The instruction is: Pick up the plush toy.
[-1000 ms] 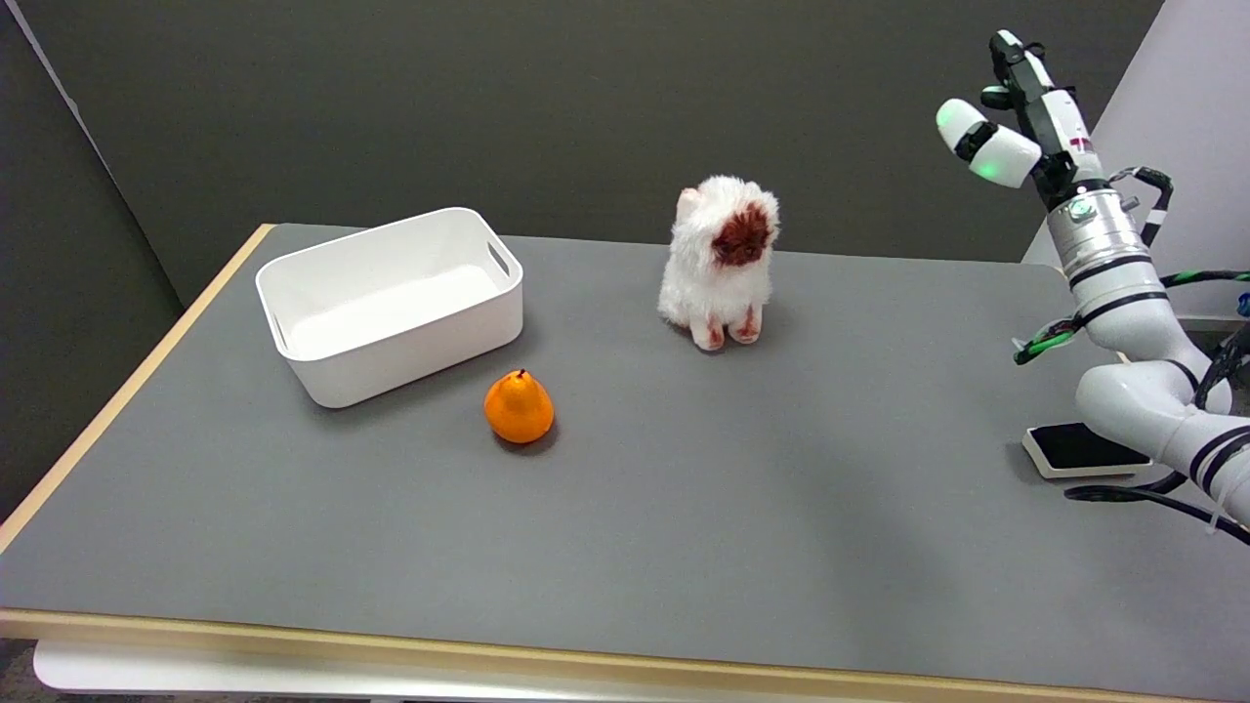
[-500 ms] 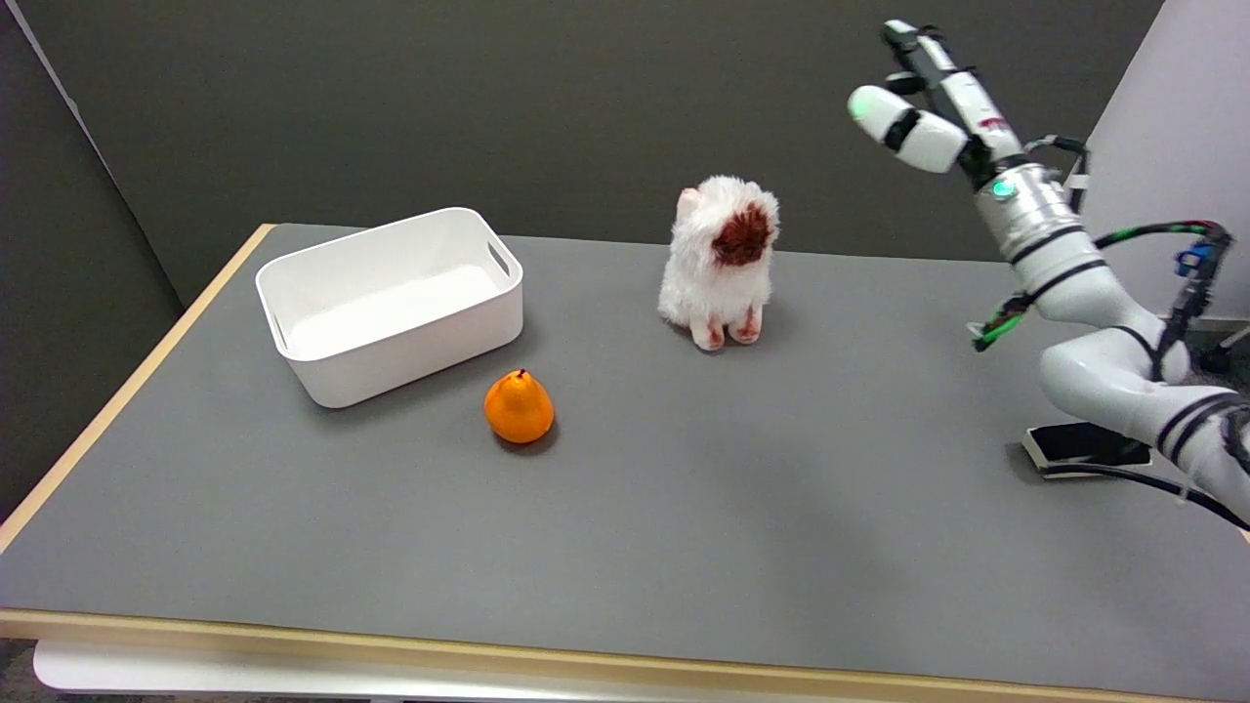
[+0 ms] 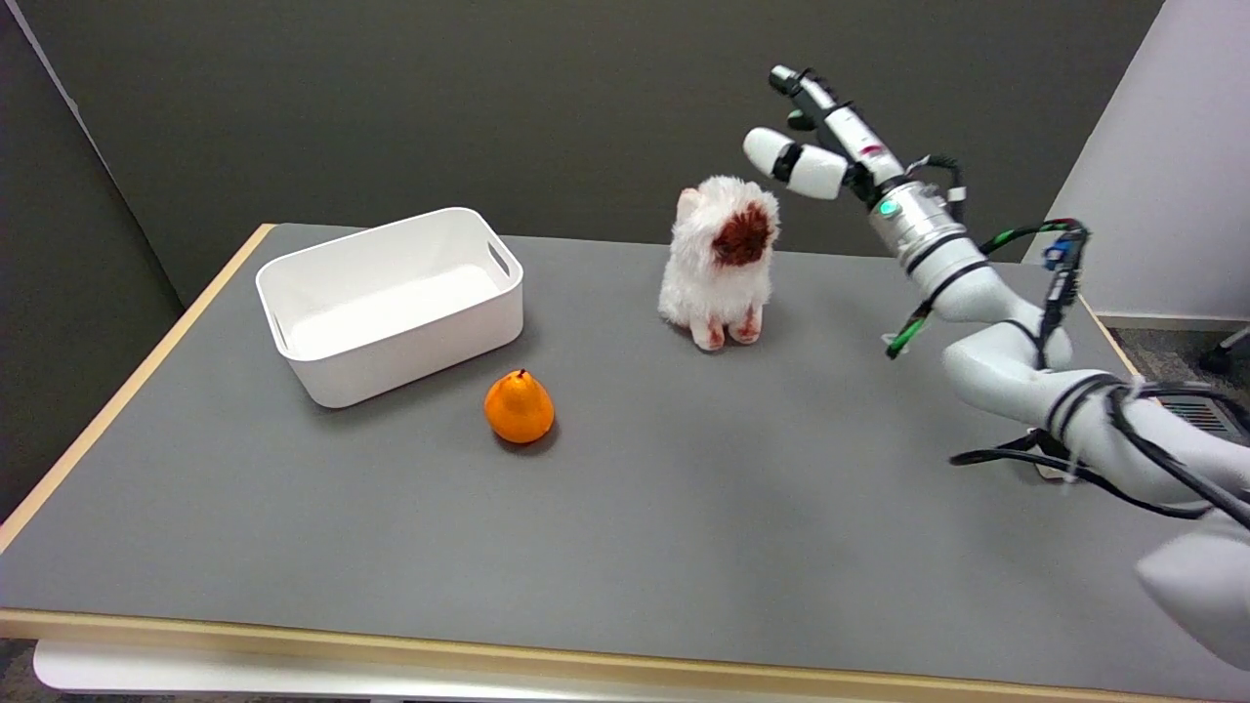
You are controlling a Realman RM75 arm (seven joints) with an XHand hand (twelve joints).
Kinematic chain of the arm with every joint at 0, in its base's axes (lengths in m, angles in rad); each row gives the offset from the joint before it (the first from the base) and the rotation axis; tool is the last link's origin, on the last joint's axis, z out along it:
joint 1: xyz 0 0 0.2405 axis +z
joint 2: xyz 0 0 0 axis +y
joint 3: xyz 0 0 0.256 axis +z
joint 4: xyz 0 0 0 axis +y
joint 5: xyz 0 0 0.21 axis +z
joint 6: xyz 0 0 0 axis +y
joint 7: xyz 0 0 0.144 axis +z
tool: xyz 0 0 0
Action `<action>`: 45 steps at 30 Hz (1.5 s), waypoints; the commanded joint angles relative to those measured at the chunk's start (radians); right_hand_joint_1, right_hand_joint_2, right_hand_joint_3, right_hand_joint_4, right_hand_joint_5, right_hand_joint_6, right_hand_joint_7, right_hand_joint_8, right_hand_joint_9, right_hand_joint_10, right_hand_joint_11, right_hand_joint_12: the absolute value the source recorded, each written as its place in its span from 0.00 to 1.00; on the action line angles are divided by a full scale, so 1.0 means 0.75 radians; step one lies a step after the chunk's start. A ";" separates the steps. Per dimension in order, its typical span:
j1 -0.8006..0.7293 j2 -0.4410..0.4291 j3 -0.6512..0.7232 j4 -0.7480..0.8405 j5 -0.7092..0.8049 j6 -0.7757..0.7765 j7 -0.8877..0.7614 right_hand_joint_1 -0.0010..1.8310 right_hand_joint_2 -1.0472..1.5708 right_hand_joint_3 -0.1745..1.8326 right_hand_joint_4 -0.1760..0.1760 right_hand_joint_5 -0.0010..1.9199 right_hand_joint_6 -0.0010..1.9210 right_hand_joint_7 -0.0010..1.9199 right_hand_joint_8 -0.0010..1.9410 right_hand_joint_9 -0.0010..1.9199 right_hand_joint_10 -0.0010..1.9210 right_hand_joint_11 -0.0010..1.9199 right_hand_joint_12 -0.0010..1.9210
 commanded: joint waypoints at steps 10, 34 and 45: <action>0.295 -0.366 -0.139 -0.580 0.011 -0.118 0.005 0.21 0.61 0.55 0.49 0.02 0.10 0.00 0.05 0.00 0.00 0.00 0.26; 0.093 -0.421 -0.213 -0.436 0.237 -0.086 -0.005 0.40 0.67 0.56 0.41 0.08 0.20 0.16 0.21 0.13 0.43 0.12 0.73; 0.043 -0.421 -0.208 -0.431 0.297 0.065 -0.005 0.67 0.87 0.17 0.19 0.24 0.86 0.36 0.79 0.36 0.77 0.38 1.00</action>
